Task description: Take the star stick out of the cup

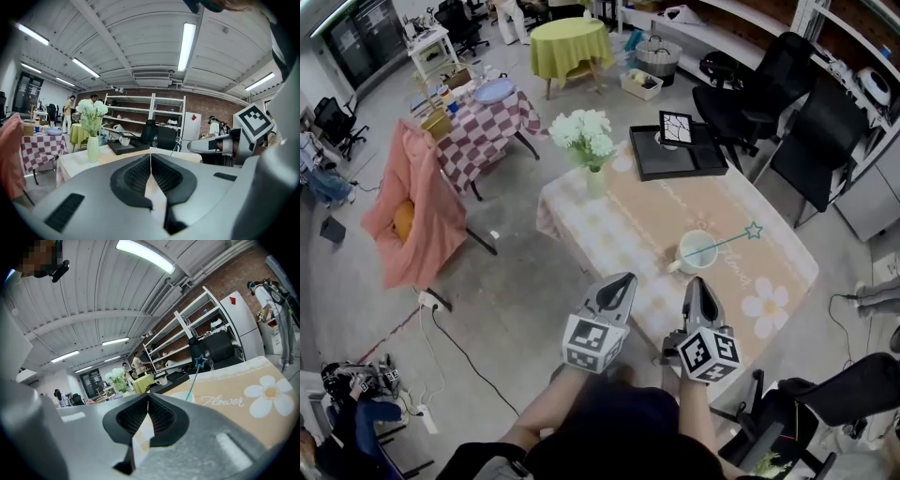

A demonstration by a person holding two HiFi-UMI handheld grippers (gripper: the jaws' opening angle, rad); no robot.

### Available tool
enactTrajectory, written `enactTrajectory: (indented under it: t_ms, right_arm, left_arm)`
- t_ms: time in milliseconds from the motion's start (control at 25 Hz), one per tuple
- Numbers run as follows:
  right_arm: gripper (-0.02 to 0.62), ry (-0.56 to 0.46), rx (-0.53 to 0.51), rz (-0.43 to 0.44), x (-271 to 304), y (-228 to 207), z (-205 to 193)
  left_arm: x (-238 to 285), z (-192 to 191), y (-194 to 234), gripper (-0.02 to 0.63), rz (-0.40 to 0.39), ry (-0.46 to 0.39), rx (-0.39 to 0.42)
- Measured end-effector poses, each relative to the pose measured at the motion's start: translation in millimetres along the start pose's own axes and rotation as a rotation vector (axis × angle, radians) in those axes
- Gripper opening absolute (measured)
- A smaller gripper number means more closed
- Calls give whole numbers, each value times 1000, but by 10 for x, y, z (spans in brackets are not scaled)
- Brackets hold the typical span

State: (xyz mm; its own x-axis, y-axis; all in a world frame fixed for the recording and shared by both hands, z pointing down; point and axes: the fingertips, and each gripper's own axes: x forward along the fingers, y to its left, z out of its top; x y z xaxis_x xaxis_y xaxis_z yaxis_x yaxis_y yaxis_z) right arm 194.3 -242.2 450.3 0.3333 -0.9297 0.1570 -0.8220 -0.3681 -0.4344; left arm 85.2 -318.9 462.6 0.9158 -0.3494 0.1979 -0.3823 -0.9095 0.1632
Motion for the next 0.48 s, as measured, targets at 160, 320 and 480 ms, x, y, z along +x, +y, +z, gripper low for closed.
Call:
enactTrajectory:
  t_ms: [160,320,480]
  right_arm:
    - [2,-9,3,-56,103,-89,69]
    - [2,-22,14,-113,168,-214,136]
    - [2,-53,19,-179,192,-392,272]
  left_arm:
    - [232,64,74,12,-48,15,-7]
    - [499,125,76,12,-108,28,-5]
    - [737,216,4,12,-173,28,5]
